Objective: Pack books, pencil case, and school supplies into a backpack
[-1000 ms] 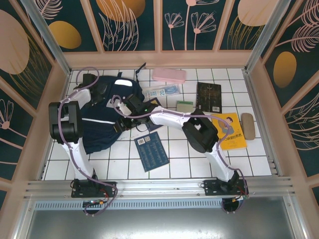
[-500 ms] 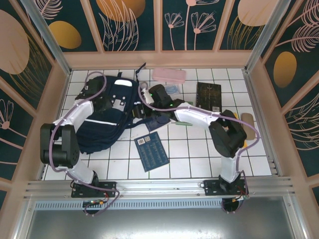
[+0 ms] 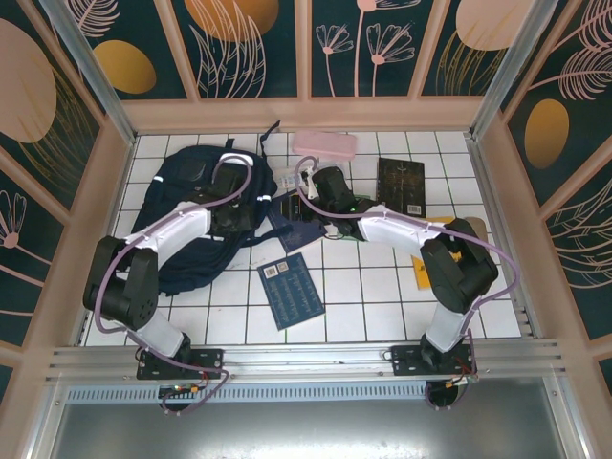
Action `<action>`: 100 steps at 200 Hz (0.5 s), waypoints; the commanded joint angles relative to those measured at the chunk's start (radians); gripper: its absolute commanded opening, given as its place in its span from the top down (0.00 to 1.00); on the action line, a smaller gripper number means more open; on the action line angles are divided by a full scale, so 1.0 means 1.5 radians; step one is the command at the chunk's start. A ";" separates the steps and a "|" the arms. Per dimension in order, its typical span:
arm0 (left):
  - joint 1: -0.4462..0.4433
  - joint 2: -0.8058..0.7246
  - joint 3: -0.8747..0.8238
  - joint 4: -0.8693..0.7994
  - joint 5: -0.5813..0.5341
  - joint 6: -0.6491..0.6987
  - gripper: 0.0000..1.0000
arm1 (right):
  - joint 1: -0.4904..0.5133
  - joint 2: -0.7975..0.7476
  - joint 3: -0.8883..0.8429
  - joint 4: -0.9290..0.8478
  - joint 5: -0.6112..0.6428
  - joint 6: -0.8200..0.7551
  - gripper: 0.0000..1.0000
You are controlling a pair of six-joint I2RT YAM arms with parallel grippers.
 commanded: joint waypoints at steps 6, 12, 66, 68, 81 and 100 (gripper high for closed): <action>-0.028 0.017 0.013 -0.031 -0.053 0.022 0.48 | -0.009 -0.021 -0.018 0.036 -0.001 0.027 0.43; -0.032 0.020 0.015 -0.037 -0.065 0.020 0.48 | -0.011 -0.013 -0.012 0.036 -0.014 0.033 0.43; -0.034 -0.037 -0.038 -0.063 -0.095 -0.074 0.49 | -0.018 0.152 0.158 -0.011 -0.065 0.060 0.41; -0.034 -0.041 -0.040 -0.063 -0.094 -0.078 0.49 | -0.018 0.161 0.167 -0.014 -0.065 0.061 0.41; -0.034 -0.071 -0.056 -0.065 -0.089 -0.106 0.49 | -0.018 0.213 0.227 -0.034 -0.063 0.068 0.41; -0.037 -0.116 -0.102 -0.071 -0.075 -0.144 0.49 | -0.017 0.277 0.299 -0.059 -0.049 0.080 0.41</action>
